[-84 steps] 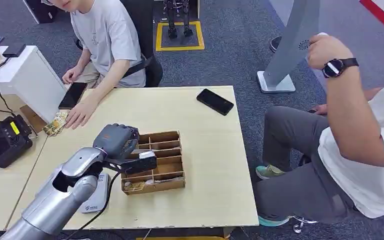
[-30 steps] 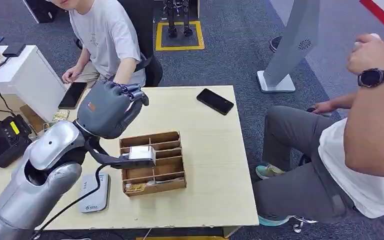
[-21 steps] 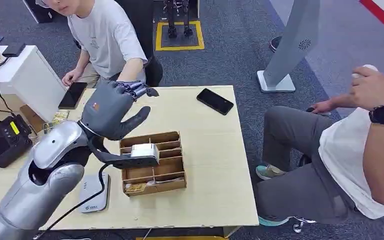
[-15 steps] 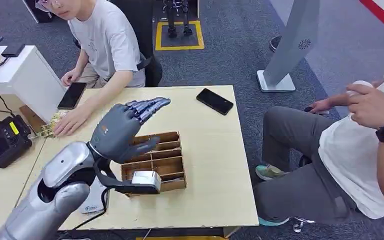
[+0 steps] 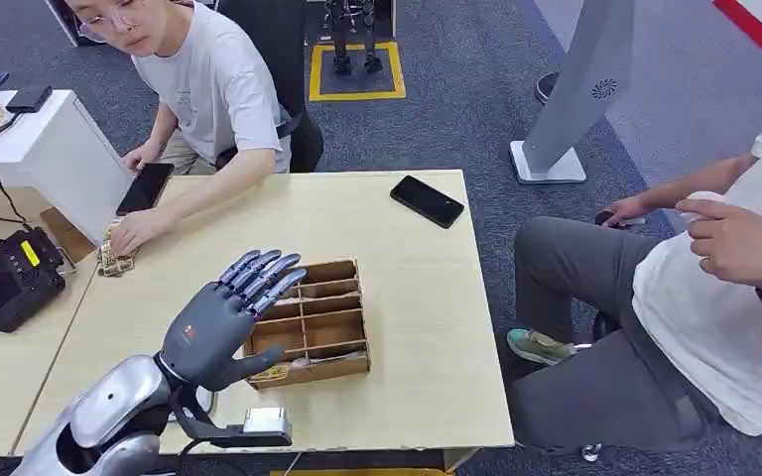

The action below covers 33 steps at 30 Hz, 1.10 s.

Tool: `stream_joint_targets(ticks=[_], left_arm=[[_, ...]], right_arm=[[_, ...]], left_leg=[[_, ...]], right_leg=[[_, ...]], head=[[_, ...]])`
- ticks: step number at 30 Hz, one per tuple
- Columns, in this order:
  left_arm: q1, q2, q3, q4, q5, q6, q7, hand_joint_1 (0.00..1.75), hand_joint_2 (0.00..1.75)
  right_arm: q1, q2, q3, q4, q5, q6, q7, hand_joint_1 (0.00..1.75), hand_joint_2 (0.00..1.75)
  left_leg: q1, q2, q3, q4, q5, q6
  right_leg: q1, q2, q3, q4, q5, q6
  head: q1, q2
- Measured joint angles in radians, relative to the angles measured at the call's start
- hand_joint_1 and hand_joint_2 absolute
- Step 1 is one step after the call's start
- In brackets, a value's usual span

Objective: Pass the card to the sensor for recognition and then transmit it.

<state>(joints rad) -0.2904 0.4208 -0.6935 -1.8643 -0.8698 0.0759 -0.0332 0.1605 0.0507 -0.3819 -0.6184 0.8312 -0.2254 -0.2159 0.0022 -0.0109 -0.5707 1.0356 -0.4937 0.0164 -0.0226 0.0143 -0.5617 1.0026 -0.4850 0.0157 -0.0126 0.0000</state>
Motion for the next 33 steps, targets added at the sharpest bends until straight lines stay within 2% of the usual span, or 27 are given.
stream_joint_targets(ticks=[4, 7, 11, 15, 22, 33], left_arm=[[0.019, 0.010, 0.000, -0.004, -0.003, 0.003, 0.013, 0.00, 1.75], [0.068, 0.033, 0.008, -0.005, -0.025, 0.021, 0.011, 0.00, 1.75], [0.130, 0.052, 0.028, -0.005, -0.056, 0.044, 0.002, 0.00, 1.75], [0.173, 0.063, 0.047, -0.005, -0.113, 0.067, 0.026, 0.00, 1.75], [0.210, 0.079, 0.060, -0.005, -0.119, 0.066, 0.024, 0.00, 1.75], [0.222, 0.087, 0.060, -0.005, -0.119, 0.064, 0.024, 0.00, 1.75]], right_arm=[[0.004, 0.006, -0.020, -0.011, 0.019, 0.010, 0.000, 0.00, 1.75], [0.012, 0.015, -0.052, -0.026, 0.063, 0.031, -0.002, 0.00, 1.75], [0.015, 0.028, -0.111, -0.045, 0.124, 0.053, -0.018, 0.00, 1.75], [0.014, 0.051, -0.197, -0.073, 0.214, 0.089, -0.039, 0.00, 1.75], [0.004, 0.082, -0.291, -0.092, 0.269, 0.102, -0.058, 0.00, 1.75], [-0.004, 0.095, -0.331, -0.100, 0.271, 0.103, -0.058, 0.00, 1.75]], left_leg=[[0.000, 0.000, 0.000, 0.000, 0.000, 0.000], [0.000, 0.000, 0.000, 0.000, 0.000, 0.000], [0.000, 0.000, 0.000, -0.001, 0.000, 0.000], [0.000, 0.000, 0.000, -0.001, 0.000, 0.000], [0.000, 0.000, 0.000, -0.001, 0.000, 0.000], [0.000, 0.000, 0.000, -0.001, 0.000, 0.000]], right_leg=[[0.000, 0.000, 0.000, 0.000, 0.000, 0.000], [0.001, 0.001, -0.001, 0.000, 0.000, 0.000], [0.001, 0.000, -0.001, 0.000, -0.001, -0.001], [0.001, 0.000, 0.000, 0.000, -0.001, -0.001], [0.001, 0.000, 0.000, 0.000, -0.001, -0.001], [0.001, -0.001, 0.000, 0.000, -0.001, -0.001]], head=[[0.000, 0.000], [-0.001, 0.000], [-0.001, 0.000], [-0.001, 0.000], [-0.001, 0.000], [-0.001, 0.000]])
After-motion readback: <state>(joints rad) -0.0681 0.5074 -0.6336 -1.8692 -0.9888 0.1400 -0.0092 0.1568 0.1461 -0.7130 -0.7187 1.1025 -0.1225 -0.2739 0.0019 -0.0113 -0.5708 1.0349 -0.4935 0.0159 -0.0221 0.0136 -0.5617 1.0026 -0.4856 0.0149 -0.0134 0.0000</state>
